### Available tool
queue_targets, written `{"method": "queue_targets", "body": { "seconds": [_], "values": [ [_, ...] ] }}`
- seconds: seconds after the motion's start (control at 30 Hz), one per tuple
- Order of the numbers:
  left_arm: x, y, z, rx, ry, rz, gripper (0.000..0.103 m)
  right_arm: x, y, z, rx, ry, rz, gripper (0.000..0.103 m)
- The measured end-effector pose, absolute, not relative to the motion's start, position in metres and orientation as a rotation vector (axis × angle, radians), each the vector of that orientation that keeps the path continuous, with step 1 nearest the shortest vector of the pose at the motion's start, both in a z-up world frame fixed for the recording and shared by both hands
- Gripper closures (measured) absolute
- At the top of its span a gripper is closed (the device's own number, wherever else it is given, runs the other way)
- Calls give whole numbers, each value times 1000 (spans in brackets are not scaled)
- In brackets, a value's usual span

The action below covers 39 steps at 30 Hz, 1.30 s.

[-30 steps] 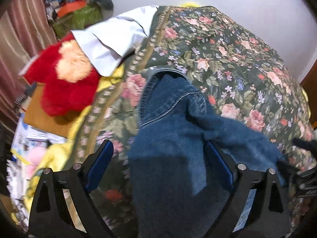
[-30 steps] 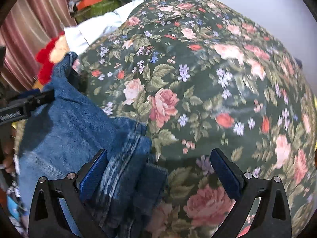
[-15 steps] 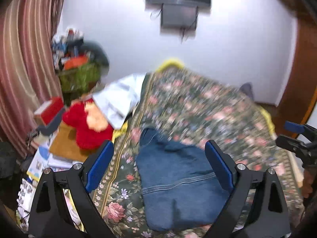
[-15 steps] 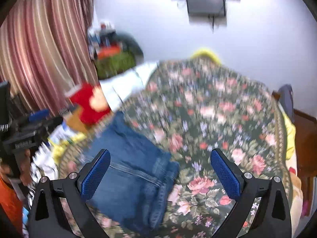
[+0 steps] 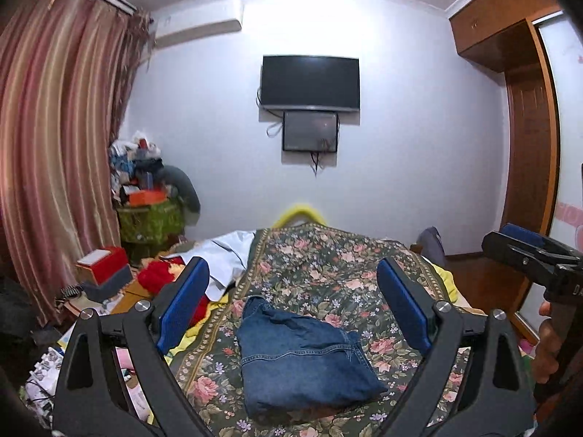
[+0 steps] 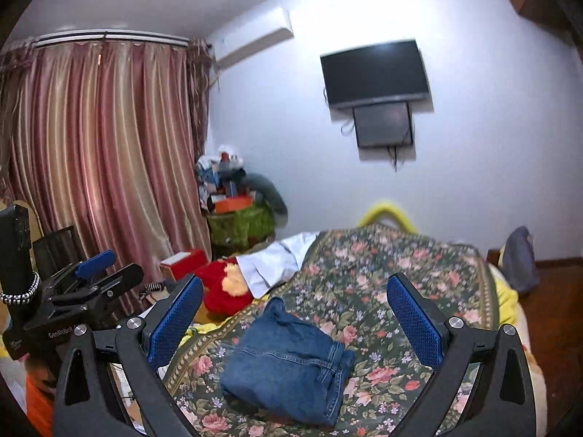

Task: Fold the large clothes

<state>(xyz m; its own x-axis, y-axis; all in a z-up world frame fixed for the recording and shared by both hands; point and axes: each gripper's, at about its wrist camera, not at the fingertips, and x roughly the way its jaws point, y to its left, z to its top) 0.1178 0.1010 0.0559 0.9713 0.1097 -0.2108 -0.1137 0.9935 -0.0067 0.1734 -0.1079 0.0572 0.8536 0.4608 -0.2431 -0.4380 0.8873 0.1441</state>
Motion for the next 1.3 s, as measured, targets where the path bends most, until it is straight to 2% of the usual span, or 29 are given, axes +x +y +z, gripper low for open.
{"method": "queue_targets", "body": {
  "seconds": [0.37,1.3],
  "values": [
    [88,78,42,4,204,147,5,111,-97,48,21,241,375,0],
    [90,83,31,-56,219,149,2,122,-102,32,19,309,368,0]
  ]
}}
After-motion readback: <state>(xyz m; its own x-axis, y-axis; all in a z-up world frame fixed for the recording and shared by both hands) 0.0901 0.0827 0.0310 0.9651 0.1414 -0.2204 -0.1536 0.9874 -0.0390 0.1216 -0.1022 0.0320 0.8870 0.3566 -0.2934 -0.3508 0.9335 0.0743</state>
